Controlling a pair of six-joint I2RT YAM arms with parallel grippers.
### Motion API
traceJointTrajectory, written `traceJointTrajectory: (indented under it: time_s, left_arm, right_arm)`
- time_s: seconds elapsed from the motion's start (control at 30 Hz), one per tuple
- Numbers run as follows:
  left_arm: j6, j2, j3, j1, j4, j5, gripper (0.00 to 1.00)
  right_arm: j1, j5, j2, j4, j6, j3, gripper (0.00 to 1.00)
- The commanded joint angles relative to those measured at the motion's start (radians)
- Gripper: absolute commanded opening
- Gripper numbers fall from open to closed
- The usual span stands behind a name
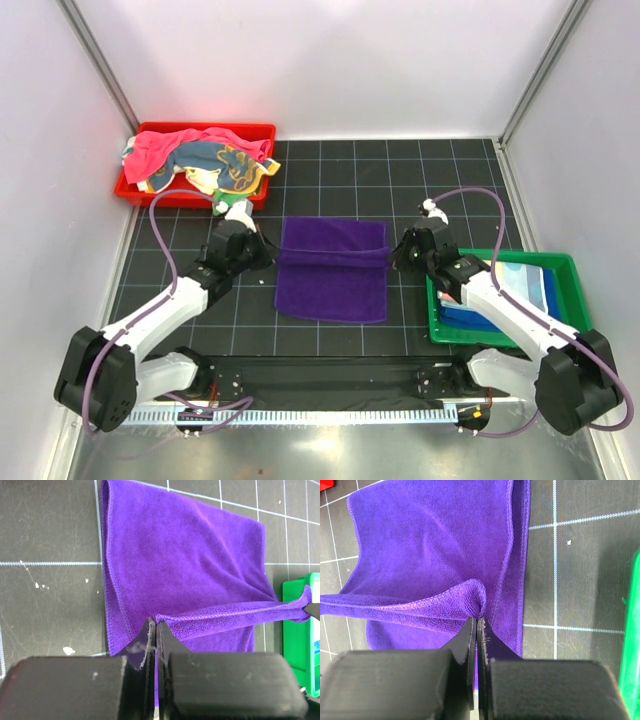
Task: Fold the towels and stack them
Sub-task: Fold the towel
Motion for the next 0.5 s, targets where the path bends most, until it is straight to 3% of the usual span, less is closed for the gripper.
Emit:
traceJointTrajectory:
  time_s: [0.0,0.47]
  left_arm:
    - [0.005,-0.033,-0.013,-0.002,-0.008,-0.051,0.00]
    - [-0.011,-0.061,-0.048,-0.034,-0.021,-0.078,0.00]
  right_arm:
    - [0.006,0.041,-0.046,-0.005,0.012,-0.017,0.01]
    - [0.029,0.048,-0.089,-0.028,0.037,-0.066,0.01]
